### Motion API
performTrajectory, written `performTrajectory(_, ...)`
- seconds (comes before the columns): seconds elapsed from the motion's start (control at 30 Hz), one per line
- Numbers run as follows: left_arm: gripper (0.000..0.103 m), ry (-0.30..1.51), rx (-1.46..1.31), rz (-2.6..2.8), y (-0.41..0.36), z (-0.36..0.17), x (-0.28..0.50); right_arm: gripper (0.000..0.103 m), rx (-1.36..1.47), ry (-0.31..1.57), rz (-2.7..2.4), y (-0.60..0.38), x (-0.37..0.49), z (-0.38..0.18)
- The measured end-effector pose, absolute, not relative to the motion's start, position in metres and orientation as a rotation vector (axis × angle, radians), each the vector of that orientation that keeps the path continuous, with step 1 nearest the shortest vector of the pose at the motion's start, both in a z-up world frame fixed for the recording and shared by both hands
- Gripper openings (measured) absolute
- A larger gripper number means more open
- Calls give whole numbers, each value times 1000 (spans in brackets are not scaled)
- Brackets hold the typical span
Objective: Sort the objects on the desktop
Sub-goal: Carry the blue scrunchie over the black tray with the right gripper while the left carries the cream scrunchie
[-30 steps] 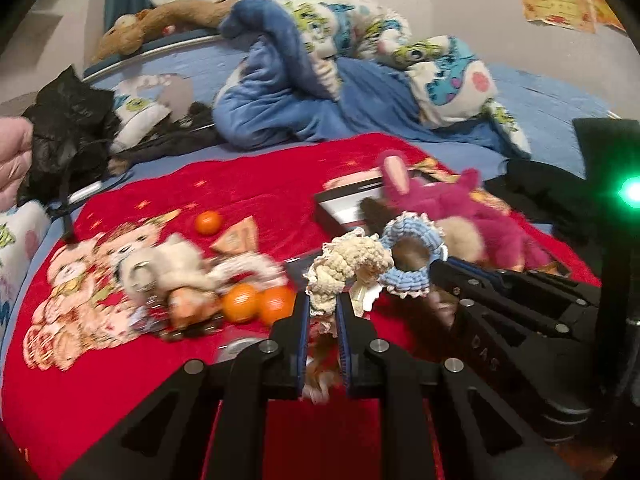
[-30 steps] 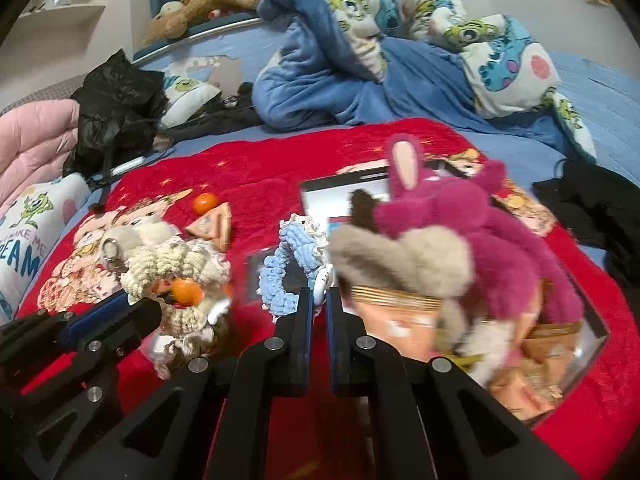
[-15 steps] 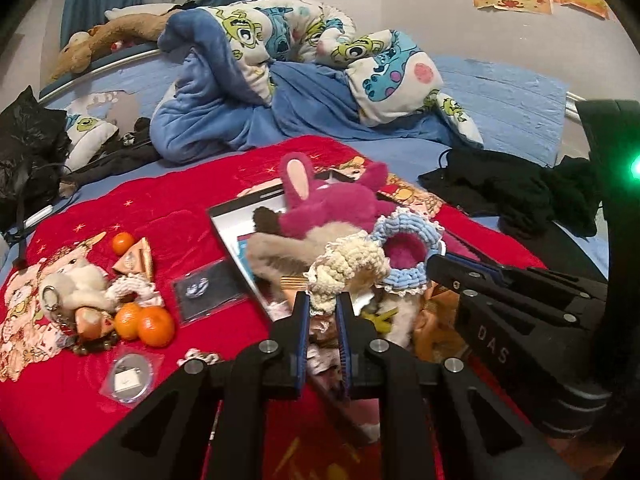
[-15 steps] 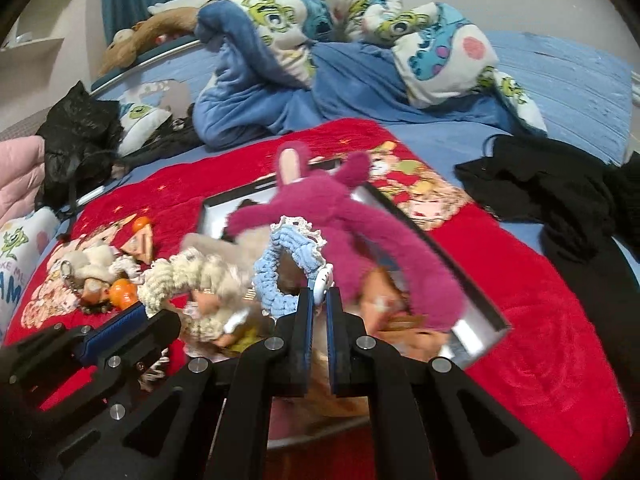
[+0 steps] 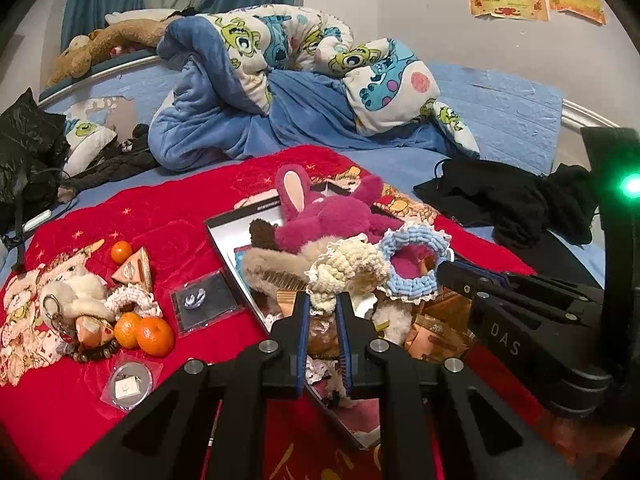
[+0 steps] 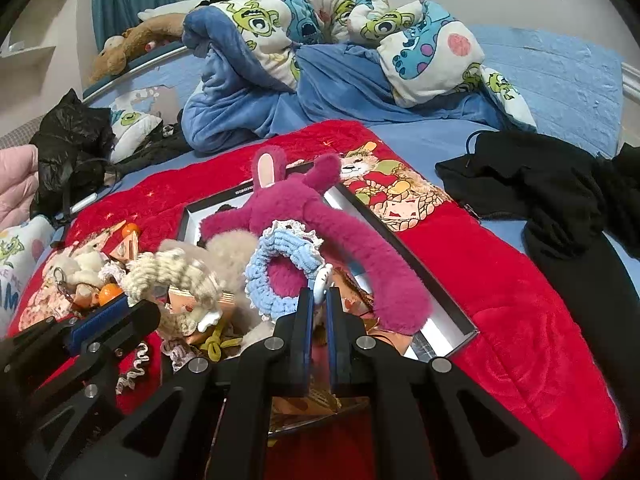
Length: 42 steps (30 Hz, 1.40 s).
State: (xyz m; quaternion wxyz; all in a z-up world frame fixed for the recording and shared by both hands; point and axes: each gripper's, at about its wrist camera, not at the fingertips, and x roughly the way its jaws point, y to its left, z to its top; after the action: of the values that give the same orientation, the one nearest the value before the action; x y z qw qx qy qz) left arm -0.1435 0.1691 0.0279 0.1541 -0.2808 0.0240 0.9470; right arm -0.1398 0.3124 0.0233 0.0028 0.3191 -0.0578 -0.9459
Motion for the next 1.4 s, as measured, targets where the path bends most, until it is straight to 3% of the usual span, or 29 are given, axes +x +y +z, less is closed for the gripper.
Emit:
performTrajectory(0.33, 14, 81, -810, 2700, 175, 25, -140, 6, 968, -184, -2958, 313, -130, 40)
performTrajectory(1.4, 14, 210, -918, 2722, 197, -15, -173, 5, 1118, -299, -2912, 321, -156, -6)
